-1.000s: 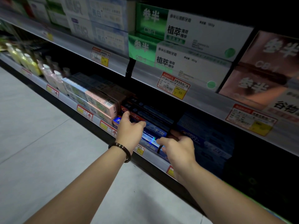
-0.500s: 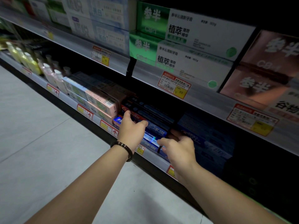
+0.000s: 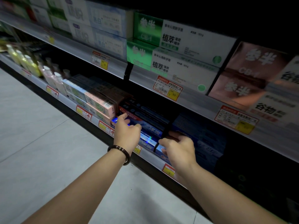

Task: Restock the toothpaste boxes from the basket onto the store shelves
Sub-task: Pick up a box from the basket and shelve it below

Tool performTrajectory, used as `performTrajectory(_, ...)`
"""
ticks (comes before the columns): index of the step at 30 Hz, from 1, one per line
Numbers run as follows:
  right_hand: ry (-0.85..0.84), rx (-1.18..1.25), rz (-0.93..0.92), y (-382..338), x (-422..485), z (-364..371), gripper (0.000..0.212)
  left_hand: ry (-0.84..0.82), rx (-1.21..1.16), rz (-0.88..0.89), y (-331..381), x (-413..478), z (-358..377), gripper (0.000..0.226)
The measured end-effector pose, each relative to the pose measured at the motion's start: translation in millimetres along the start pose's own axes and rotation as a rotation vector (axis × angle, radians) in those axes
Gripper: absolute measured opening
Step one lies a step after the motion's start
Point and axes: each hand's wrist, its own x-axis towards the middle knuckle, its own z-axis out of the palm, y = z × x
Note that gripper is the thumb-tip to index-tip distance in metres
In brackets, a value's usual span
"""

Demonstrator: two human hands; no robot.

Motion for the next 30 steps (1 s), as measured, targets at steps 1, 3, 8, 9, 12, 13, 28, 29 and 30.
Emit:
performTrajectory(1,-0.011,-0.002,-0.006,-0.9,-2.0,-1.9,0.038,0.010,0.012,-0.004,-0.5,-2.4,-2.2,0.068)
performTrajectory(3,-0.022,-0.023,-0.019,-2.6,-7.8,-8.3,0.047,0.014,0.026,-0.016,1.2,-9.6,-7.0,0.066)
performTrajectory(8,-0.071,-0.083,-0.043,-3.9,-28.5,-31.9,0.047,-0.018,0.070,-0.094,18.3,-37.2,-20.5,0.056)
performTrajectory(9,-0.067,-0.095,-0.048,-4.2,-33.8,-36.9,0.044,-0.027,0.080,-0.112,22.9,-43.3,-23.4,0.055)
performTrajectory(12,-0.049,-0.128,-0.052,-8.8,-54.9,-50.2,0.041,-0.051,0.110,-0.159,36.9,-61.4,-30.4,0.054)
performTrajectory(13,-0.035,-0.147,-0.048,-12.5,-64.1,-56.4,0.046,-0.065,0.106,-0.178,42.8,-68.6,-31.7,0.055)
performTrajectory(28,0.046,-0.131,-0.082,-57.6,-179.1,-168.0,0.031,-0.321,0.139,-0.160,135.7,-203.9,-24.7,0.045)
performTrajectory(29,0.054,-0.117,-0.086,-59.9,-188.1,-177.7,0.027,-0.341,0.150,-0.150,142.8,-214.9,-22.3,0.047)
performTrajectory(30,0.064,-0.111,-0.093,-60.5,-194.7,-186.1,0.026,-0.364,0.168,-0.135,150.0,-225.8,-19.5,0.049)
